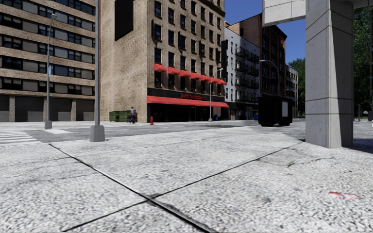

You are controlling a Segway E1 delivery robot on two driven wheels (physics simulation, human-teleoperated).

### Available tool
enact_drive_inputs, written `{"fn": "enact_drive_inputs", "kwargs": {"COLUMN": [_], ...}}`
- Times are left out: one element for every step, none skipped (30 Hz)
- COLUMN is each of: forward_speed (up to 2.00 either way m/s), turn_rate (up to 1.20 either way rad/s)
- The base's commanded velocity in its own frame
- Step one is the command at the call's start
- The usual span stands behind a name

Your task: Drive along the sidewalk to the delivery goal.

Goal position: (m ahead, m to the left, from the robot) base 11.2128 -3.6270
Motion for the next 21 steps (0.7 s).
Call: {"fn": "enact_drive_inputs", "kwargs": {"forward_speed": [1.73,1.73,1.73,1.72,1.72,1.72,1.72,1.72,1.72,1.72,1.72,1.72,1.72,1.72,1.72,1.72,1.72,1.72,1.72,1.72,1.72], "turn_rate": [-0.38,-0.39,-0.39,-0.39,-0.39,-0.39,-0.39,-0.39,-0.39,-0.39,-0.39,-0.39,-0.39,-0.37,-0.3,-0.17,-0.06,-0.06,0.0,0.0,0.0]}}
